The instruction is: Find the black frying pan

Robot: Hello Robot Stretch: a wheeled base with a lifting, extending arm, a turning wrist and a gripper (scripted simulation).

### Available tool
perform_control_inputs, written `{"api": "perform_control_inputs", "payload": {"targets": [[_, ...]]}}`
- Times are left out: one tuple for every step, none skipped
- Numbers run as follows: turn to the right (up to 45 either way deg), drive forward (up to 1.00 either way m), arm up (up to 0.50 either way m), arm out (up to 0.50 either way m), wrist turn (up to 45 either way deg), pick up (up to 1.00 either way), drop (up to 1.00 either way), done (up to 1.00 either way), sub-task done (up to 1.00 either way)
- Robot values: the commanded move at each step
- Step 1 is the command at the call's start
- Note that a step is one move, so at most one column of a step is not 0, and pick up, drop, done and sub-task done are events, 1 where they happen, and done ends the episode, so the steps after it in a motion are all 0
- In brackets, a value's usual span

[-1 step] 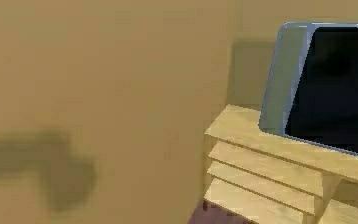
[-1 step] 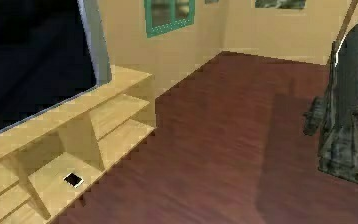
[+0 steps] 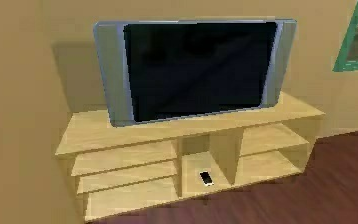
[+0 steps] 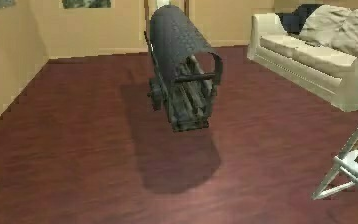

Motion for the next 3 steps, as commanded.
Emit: {"api": "perform_control_inputs", "payload": {"targets": [[45.0, 0.00, 0.00, 0.00, 0.0, 0.00, 0.00, 0.00, 0.00], [27.0, 0.00, 0.00, 0.00, 0.0, 0.00, 0.00, 0.00, 0.00], [0.0, 0.10, 0.00, 0.00, 0.0, 0.00, 0.00, 0.00, 0.00]]}}
